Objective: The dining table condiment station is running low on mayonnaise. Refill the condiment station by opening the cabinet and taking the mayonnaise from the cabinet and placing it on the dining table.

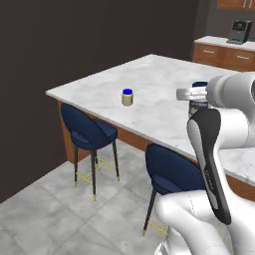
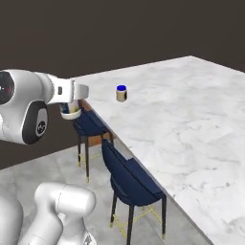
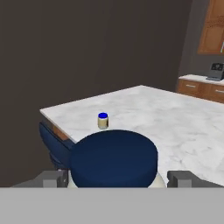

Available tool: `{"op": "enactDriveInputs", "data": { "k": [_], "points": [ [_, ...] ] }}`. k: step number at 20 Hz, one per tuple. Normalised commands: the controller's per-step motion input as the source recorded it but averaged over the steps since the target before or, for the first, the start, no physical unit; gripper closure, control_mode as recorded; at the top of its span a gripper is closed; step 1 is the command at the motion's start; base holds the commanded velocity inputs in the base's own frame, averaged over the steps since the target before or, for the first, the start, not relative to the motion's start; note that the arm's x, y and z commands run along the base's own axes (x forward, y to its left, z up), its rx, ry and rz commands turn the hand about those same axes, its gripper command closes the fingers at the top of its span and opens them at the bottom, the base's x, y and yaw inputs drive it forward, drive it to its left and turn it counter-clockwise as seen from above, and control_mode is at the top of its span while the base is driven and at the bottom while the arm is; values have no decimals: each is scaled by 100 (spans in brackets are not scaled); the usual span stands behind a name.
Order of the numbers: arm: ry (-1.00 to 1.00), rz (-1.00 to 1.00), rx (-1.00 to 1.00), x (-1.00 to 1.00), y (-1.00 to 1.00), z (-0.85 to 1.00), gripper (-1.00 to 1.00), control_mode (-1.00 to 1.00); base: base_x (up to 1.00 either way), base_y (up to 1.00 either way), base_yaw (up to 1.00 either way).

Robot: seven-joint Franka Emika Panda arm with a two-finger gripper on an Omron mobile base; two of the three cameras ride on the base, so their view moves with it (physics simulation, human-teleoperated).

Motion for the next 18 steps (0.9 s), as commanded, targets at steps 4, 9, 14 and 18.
{"op": "enactDriveInputs", "data": {
  "k": [4, 9, 14, 18],
  "points": [
    [0, 0, 0, 0, 0, 0, 100, 100, 74, 55, -29],
    [0, 0, 0, 0, 0, 0, 100, 100, 75, 52, -29],
    [0, 0, 0, 0, 0, 0, 100, 100, 80, 34, -31],
    [0, 0, 0, 0, 0, 0, 100, 100, 83, 30, -31]
  ]
}}
